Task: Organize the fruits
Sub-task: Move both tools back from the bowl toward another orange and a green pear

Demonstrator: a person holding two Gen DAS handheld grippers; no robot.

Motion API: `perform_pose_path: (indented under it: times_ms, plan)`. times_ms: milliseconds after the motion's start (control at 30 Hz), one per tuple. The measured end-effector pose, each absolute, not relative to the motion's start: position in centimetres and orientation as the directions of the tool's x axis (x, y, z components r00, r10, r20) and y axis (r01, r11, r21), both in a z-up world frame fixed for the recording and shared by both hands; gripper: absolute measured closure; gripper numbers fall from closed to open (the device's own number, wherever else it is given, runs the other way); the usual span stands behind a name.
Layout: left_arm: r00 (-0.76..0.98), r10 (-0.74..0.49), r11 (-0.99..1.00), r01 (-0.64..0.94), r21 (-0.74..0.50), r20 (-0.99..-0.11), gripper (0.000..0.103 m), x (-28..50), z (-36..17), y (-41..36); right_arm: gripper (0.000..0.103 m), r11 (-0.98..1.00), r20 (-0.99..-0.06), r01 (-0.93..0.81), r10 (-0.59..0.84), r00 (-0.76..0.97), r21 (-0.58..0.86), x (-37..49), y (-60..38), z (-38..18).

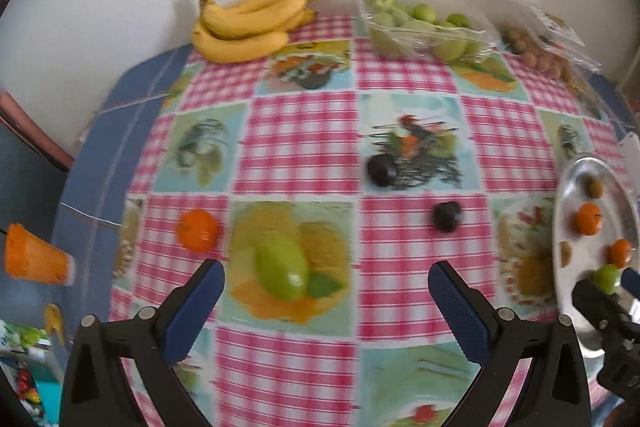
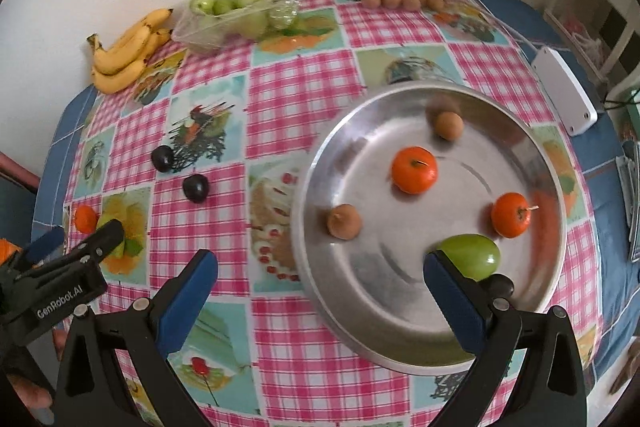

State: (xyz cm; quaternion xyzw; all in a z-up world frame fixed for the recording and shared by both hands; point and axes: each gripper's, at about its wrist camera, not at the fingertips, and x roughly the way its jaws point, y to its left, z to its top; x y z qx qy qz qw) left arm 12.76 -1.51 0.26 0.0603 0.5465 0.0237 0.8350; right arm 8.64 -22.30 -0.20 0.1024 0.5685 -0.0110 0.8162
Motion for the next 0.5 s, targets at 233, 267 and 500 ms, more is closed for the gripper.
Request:
perform_pose_path:
  times_ms: [233,267,500]
  plan:
    - [0.404,0.163,0.984,-0.006,0.176,-0.9,0.0,13.0,0.6,1.9,0.001,0.986,-0.937,0.081,0.11,0.332,0.144,9.1,-19.1,-0.7]
    - [0.405,0.169,0.983,-0.007,0.182,-0.898,0.0,13.0,0.7,2.2,0.001,0.987,-0.937,0.072,0.113,0.33,0.144,9.2,-18.7,-0.8]
    - [0.406,0.183,0.981,-0.014,0.194,-0.895,0.0,13.0,0.9,4.6,0.001,0.986,-0.938,0.029,0.147,0.314,0.164,9.5,-15.6,-1.1]
